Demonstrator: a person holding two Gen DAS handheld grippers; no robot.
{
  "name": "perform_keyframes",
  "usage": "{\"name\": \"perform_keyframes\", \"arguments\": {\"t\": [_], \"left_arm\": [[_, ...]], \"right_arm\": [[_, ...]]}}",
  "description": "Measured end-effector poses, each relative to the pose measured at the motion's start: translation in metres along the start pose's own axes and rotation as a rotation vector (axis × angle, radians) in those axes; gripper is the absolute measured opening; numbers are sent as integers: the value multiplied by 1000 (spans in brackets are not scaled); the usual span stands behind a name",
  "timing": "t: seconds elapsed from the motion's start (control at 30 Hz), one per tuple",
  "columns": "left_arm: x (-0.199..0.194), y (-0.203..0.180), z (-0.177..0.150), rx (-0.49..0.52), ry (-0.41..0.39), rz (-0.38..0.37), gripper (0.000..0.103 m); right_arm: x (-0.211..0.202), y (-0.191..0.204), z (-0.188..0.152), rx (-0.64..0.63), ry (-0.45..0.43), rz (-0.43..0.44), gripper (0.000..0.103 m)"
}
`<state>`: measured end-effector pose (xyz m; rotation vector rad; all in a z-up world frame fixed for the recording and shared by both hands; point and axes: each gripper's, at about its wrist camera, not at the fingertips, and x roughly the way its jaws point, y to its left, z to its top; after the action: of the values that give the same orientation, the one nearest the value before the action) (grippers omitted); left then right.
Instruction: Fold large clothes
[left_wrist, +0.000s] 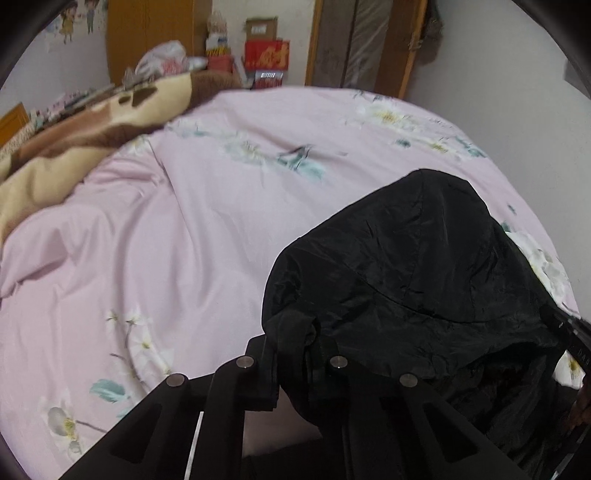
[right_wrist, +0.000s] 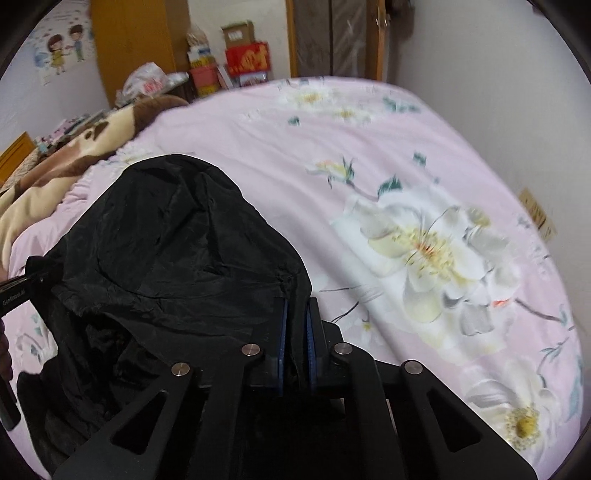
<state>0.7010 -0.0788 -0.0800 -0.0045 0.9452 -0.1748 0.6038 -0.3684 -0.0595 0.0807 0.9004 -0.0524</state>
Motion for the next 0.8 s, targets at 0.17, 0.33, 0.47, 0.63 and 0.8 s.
{"name": "perform_keyframes", "arguments": {"t": [0.17,0.33,0.47,0.63,0.8], "left_arm": [[-51,3,-27,-9,-120,-30,9],[-92,6,-65,-17,-191,-43,10],[-112,7,-102,-21,-213,-37,10],[-125,21,-145,-126,-175,-91,13],[-135,19,-178,-92,-139,-105,16]], "right_arm": [[-51,2,-19,-35,-146,13,8],[-93,6,-46,-60,-221,34,8],[-120,5,-70,-53,-251,59,7],[-139,14,-104,-118,-263,62,6],[-148,5,-134,-88,-231,67,5]]}}
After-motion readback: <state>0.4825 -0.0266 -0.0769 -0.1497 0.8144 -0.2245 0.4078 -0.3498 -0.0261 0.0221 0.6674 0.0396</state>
